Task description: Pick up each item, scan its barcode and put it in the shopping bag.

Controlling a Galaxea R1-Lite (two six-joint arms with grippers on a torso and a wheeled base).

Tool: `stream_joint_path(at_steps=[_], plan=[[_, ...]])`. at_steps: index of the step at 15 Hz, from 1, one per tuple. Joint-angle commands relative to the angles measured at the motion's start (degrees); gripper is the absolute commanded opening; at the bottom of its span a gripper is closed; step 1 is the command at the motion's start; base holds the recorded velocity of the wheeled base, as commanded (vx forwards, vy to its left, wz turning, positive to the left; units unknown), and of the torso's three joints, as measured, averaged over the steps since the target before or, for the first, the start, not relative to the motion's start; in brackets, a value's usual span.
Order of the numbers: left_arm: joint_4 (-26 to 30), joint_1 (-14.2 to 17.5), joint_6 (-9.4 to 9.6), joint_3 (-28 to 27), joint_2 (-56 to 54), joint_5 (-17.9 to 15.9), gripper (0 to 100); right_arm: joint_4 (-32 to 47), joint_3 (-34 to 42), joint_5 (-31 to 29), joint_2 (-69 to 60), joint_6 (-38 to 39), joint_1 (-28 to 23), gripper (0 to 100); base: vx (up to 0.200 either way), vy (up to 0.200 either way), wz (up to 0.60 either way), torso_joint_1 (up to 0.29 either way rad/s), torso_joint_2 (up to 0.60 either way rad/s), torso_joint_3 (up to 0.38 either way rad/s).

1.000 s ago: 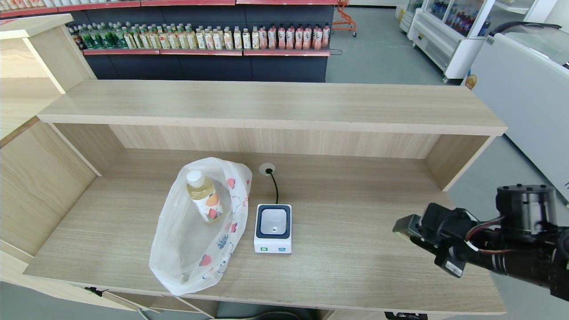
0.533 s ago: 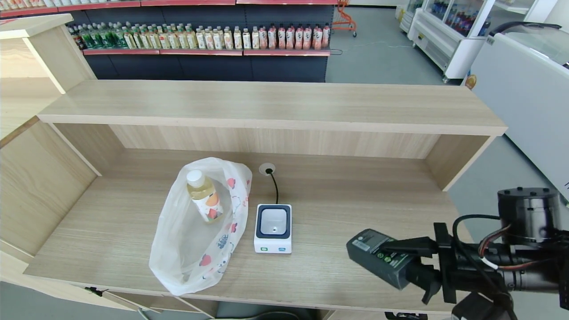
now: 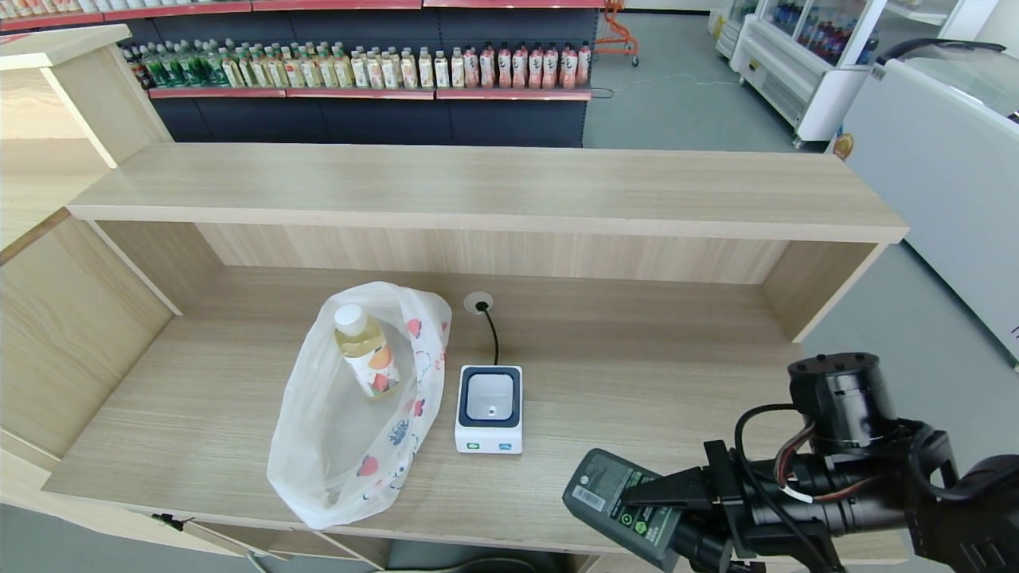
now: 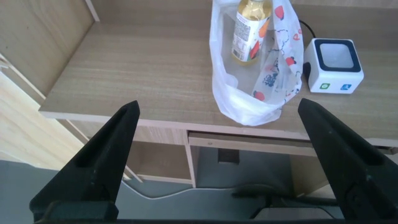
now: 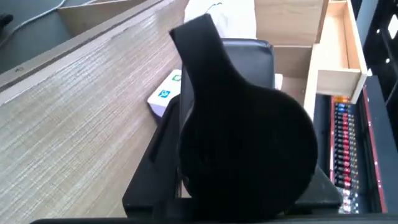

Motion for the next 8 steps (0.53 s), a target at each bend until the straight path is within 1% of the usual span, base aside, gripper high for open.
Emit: stream_joint_path(at_steps=[1,2,3,4,8], plan=[[0.0,0.0,0.02,0.0,0.0,0.0,100,-3.4,-2.4,0.1,4.9,-0.9,1.9,0,0.000,0.000,0.00,0.000,0.00,0.000],[0.0,0.0,0.02,0.0,0.0,0.0,100,-4.7,-3.1,0.1,5.6,-1.0,2.4,0,0.000,0.000,0.00,0.000,0.00,0.000],[0.0,0.0,0.02,0.0,0.0,0.0,100,-8.0,-5.0,0.2,7.1,-1.0,3.7,0,0.000,0.000,0.00,0.000,0.00,0.000],[0.0,0.0,0.02,0.0,0.0,0.0,100,-9.0,-5.4,0.3,7.6,-1.1,3.8,0,0.000,0.000,0.00,0.000,0.00,0.000],[0.0,0.0,0.02,0.0,0.0,0.0,100,-9.8,-5.8,0.8,8.0,-4.2,3.8,0,0.000,0.000,0.00,0.000,0.00,0.000]])
